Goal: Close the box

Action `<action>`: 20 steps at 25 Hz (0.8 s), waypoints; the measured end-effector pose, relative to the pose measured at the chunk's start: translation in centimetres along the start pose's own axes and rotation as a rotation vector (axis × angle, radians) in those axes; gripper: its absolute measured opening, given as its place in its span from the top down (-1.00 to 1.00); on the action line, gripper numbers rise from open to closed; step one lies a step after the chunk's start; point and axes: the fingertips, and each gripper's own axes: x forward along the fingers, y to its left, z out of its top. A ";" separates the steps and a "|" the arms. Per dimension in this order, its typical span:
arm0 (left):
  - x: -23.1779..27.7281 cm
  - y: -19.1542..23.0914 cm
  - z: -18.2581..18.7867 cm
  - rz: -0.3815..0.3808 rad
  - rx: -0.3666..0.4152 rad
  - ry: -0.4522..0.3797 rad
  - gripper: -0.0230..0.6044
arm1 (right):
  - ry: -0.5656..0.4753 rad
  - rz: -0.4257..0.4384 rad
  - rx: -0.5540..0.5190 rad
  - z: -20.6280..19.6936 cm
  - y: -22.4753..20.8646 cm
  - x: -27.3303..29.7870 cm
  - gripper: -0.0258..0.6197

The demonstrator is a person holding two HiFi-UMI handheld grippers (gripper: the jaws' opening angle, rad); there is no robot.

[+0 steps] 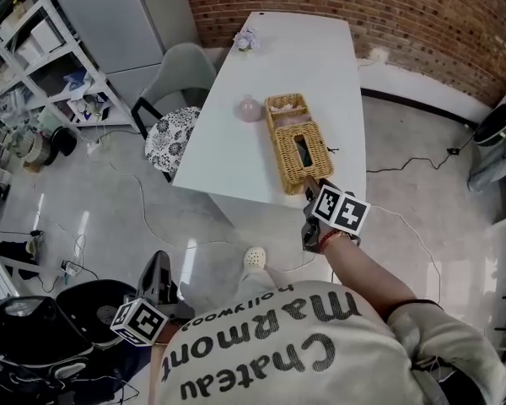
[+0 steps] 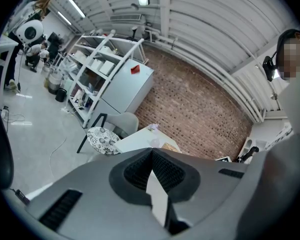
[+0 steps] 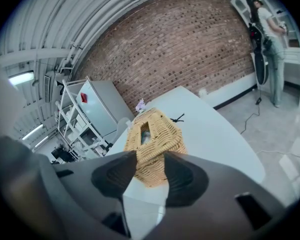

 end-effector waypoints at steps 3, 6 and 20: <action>0.1 0.0 0.0 -0.006 0.000 -0.003 0.92 | 0.005 -0.008 0.012 -0.1 -0.1 0.0 0.38; 0.1 -0.1 0.0 0.002 0.000 0.000 0.92 | 0.011 -0.021 0.018 -0.1 -0.2 0.0 0.38; -0.5 -0.6 0.0 0.009 0.001 -0.006 0.92 | 0.035 -0.075 0.017 0.1 -0.2 -0.5 0.42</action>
